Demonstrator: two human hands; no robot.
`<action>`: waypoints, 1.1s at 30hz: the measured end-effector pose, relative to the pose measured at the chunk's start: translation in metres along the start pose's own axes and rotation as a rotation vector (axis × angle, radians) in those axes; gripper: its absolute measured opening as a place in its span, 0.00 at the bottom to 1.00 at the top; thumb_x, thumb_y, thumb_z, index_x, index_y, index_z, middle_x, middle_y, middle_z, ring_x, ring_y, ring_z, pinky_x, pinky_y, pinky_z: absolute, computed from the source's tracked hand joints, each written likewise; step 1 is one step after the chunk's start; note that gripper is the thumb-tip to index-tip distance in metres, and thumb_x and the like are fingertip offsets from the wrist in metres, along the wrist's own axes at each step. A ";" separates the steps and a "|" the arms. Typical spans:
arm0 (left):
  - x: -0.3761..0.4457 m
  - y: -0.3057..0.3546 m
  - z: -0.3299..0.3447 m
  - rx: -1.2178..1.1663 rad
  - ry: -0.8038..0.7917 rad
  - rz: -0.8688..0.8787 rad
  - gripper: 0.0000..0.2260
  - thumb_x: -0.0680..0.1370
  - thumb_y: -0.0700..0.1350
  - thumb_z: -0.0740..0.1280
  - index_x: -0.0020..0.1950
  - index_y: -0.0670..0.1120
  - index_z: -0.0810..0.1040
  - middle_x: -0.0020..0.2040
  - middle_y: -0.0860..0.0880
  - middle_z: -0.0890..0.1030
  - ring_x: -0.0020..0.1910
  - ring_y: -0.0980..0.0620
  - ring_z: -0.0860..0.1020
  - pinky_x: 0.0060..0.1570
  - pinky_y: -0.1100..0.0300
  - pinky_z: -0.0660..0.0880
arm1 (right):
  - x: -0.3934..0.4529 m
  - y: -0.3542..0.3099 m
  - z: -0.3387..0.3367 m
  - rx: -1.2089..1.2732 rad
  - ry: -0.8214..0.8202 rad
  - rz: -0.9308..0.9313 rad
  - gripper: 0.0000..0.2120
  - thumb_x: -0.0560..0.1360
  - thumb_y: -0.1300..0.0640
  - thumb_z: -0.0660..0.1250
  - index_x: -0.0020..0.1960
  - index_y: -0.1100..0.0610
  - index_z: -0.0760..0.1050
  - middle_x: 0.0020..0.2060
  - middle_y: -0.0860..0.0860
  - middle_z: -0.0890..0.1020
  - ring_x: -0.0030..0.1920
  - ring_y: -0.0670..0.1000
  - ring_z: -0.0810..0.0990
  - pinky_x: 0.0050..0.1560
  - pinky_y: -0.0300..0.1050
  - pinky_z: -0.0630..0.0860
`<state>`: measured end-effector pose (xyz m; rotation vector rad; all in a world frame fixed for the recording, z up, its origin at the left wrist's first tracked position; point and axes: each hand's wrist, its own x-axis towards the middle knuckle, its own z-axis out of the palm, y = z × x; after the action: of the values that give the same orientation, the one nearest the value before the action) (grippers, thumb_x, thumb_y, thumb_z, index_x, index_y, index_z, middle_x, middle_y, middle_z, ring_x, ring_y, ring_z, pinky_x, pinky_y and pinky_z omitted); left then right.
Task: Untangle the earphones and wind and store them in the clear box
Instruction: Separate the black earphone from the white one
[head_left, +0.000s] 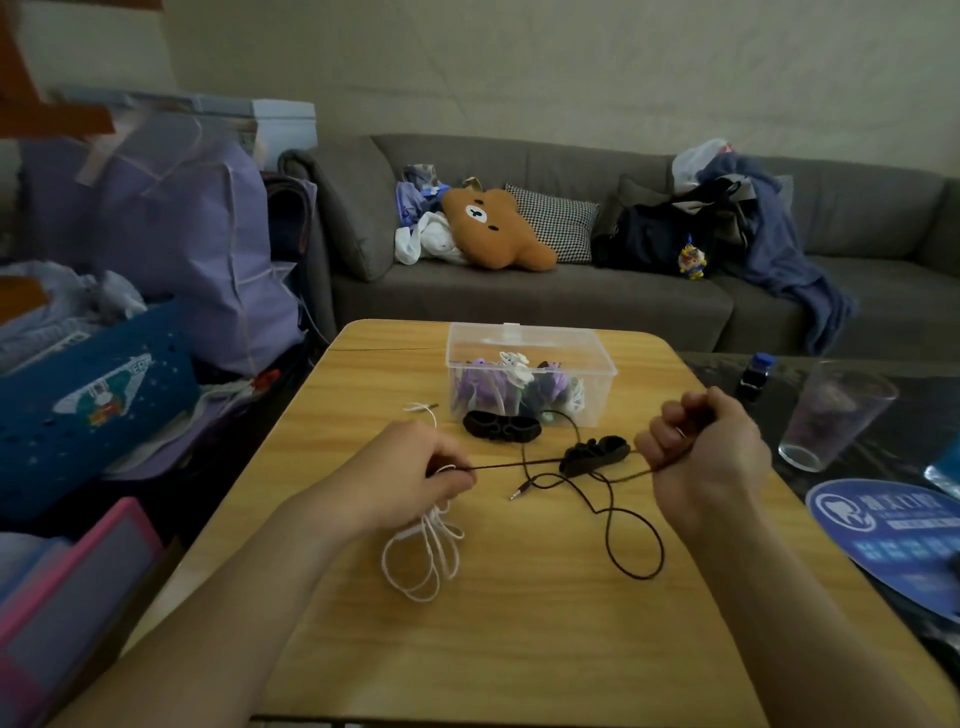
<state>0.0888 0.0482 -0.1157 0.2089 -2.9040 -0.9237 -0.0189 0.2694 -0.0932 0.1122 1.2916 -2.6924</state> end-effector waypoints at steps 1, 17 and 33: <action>0.000 -0.001 -0.001 0.047 0.022 0.003 0.03 0.78 0.50 0.71 0.49 0.55 0.84 0.41 0.59 0.82 0.43 0.61 0.80 0.46 0.64 0.75 | 0.001 0.001 -0.002 -0.091 0.044 -0.038 0.16 0.84 0.54 0.54 0.39 0.54 0.69 0.30 0.48 0.69 0.28 0.45 0.63 0.30 0.40 0.59; -0.007 -0.017 -0.015 -0.386 0.171 -0.029 0.08 0.72 0.48 0.73 0.49 0.50 0.87 0.44 0.57 0.87 0.47 0.61 0.84 0.50 0.67 0.78 | -0.012 0.034 0.002 -1.303 -0.752 -0.388 0.03 0.77 0.52 0.71 0.46 0.50 0.83 0.37 0.46 0.84 0.39 0.47 0.82 0.44 0.47 0.81; 0.009 -0.009 0.001 -0.686 0.501 -0.301 0.14 0.83 0.48 0.62 0.48 0.39 0.79 0.39 0.43 0.85 0.42 0.43 0.85 0.47 0.48 0.81 | -0.021 0.037 0.010 -0.987 -0.569 -0.384 0.13 0.82 0.54 0.62 0.46 0.64 0.71 0.32 0.50 0.69 0.32 0.48 0.66 0.31 0.43 0.66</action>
<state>0.0808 0.0400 -0.1208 0.7044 -2.0025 -1.5715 0.0076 0.2412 -0.1123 -0.9936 2.3340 -1.7372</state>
